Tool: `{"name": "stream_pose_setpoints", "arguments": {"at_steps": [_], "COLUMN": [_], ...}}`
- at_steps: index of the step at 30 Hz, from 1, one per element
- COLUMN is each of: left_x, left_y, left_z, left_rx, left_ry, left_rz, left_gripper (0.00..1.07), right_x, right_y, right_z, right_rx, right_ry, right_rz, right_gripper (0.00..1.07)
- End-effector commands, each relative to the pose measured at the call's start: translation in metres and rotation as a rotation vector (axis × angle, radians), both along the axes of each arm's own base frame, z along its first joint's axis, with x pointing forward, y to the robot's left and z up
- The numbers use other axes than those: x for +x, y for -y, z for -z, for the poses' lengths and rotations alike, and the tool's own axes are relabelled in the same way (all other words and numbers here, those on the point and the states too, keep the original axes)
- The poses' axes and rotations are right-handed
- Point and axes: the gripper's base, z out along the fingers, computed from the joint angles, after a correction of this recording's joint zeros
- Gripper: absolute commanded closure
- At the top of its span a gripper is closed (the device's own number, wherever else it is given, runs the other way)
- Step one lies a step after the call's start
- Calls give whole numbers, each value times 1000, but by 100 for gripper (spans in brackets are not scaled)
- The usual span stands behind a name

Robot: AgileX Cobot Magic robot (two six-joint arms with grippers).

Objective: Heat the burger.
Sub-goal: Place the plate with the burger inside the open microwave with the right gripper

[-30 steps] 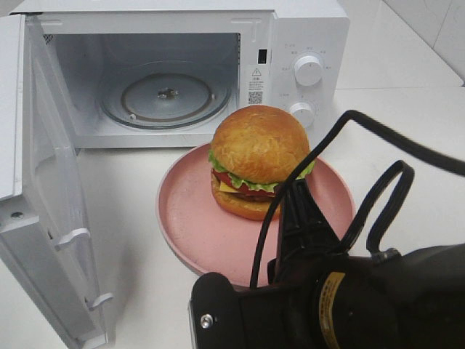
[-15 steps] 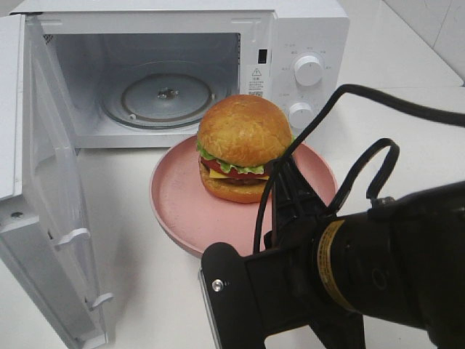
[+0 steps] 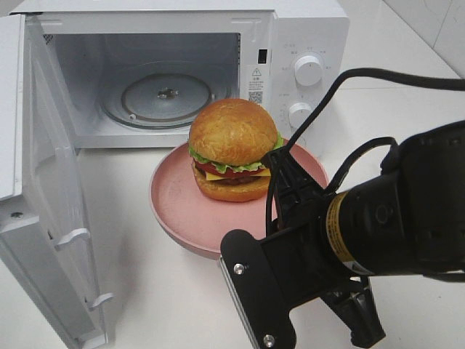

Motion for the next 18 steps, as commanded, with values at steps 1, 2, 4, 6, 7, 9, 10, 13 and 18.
{"name": "stream_pose_setpoints", "arguments": {"at_steps": [1,2,4,6,7,9,10,13,18], "left_x": [-3,-3,-3,-3,-3,-3,-3,-3,-3], "left_y": [0,0,0,0,0,0,0,0,0], "left_z": [1,1,1,1,1,1,1,1,1], "left_rx": [0,0,0,0,0,0,0,0,0], "left_ry": [20,20,20,20,20,20,20,20,20], "left_rz": [8,8,8,8,8,8,8,8,8], "left_gripper": [9,9,9,9,9,9,9,9,9], "right_x": [4,4,5,7,8,8,11,12,20], "right_y": [-1,-1,-1,-2,-1,0,0,1,1], "right_z": [-3,-3,-3,-3,-3,-2,-3,-4,-11], "right_rx": [6,8,18,35,38,39,51,57,76], "right_ry": [14,8,-3,-14,-20,-31,-46,-54,-61], "right_rz": [-68,-79,-93,-106,-110,-123,-116,-111,-116], "right_gripper": [107,107,107,107,107,107,107,107,107]}}
